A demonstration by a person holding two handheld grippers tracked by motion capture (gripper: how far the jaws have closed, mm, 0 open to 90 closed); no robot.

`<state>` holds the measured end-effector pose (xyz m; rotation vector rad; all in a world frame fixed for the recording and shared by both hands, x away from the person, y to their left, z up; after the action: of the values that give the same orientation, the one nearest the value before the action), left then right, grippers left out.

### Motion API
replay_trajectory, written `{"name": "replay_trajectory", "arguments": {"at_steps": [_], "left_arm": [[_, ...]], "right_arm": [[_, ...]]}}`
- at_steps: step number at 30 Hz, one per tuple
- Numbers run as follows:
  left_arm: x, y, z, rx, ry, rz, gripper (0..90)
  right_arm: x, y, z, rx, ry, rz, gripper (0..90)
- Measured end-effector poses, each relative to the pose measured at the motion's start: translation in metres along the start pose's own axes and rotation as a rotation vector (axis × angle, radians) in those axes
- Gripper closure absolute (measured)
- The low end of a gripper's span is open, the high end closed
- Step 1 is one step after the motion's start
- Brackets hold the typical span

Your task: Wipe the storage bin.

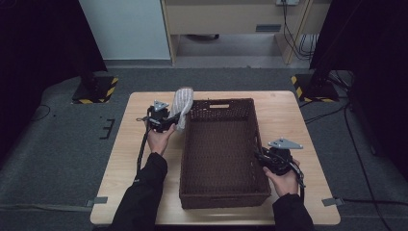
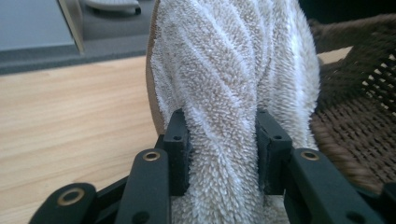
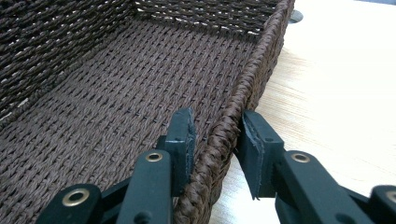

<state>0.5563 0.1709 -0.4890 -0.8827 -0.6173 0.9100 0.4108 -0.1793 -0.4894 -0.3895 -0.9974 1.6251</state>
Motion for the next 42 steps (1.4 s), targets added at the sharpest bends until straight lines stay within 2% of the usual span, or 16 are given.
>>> {"name": "replay_trajectory", "arguments": {"at_steps": [2, 7, 10, 13, 15, 17, 19, 21, 24, 26, 27, 29, 31, 36, 42], "left_arm": [[0.0, 0.006, -0.008, 0.028, 0.006, 0.008, 62.4], [-0.006, 0.02, -0.021, 0.087, 0.005, -0.003, 62.9], [-0.008, 0.035, -0.03, 0.161, 0.003, -0.033, 62.9], [-0.011, 0.048, -0.036, 0.173, 0.021, -0.002, 62.9], [-0.01, 0.05, -0.035, 0.173, 0.028, 0.016, 62.9], [-0.009, 0.048, -0.031, 0.156, 0.034, 0.031, 63.2], [-0.004, 0.038, -0.02, 0.092, 0.039, 0.059, 63.7], [0.0, 0.028, -0.008, 0.037, 0.04, 0.055, 63.9], [0.004, 0.006, 0.011, -0.075, 0.056, 0.074, 64.2], [0.003, -0.006, 0.019, -0.127, 0.067, 0.062, 64.3], [0.002, -0.01, 0.021, -0.137, 0.074, 0.051, 64.3], [-0.002, -0.013, 0.019, -0.123, 0.066, 0.021, 64.3], [-0.003, -0.009, 0.012, -0.091, 0.067, 0.023, 64.3], [-0.005, 0.015, -0.014, 0.033, 0.055, 0.007, 64.6], [-0.008, 0.044, -0.034, 0.154, 0.055, 0.006, 64.9]], "right_arm": [[0.0, 0.0, 0.0, 0.001, 0.0, 0.001, 66.7], [0.0, 0.0, 0.0, 0.001, -0.002, 0.001, 66.6], [0.0, 0.0, 0.0, 0.002, -0.001, 0.0, 66.6], [0.0, 0.0, 0.0, 0.002, -0.001, 0.001, 66.6], [0.0, 0.0, 0.0, 0.002, -0.001, 0.001, 66.6], [0.0, 0.0, 0.0, 0.002, -0.001, 0.001, 66.5], [0.0, 0.0, 0.0, 0.002, -0.001, 0.001, 66.5], [0.0, 0.0, 0.0, 0.002, -0.001, 0.002, 66.5], [0.0, 0.0, 0.0, 0.001, -0.001, 0.002, 66.5], [0.0, 0.0, 0.0, 0.001, -0.002, 0.0, 66.5], [0.0, 0.0, 0.0, 0.001, -0.002, 0.0, 66.5], [0.0, 0.0, 0.0, 0.001, -0.002, 0.001, 66.4], [0.0, 0.0, 0.0, 0.0, -0.002, 0.001, 66.5], [0.0, 0.0, 0.0, 0.0, -0.002, 0.005, 66.4], [0.0, 0.0, 0.0, 0.003, -0.003, 0.004, 66.4]]}}
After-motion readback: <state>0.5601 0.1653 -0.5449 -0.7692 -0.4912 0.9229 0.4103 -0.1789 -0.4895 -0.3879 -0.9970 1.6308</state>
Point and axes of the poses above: each handheld gripper's, and its own axes: z roughly backward along the jaws, y roughly out of its underside, x roughly to its left, the point moved 6 cm from there along -z, roughly forward along the jaws, and after that the axes turned 13 degrees about -z, right-handed, at the moved point
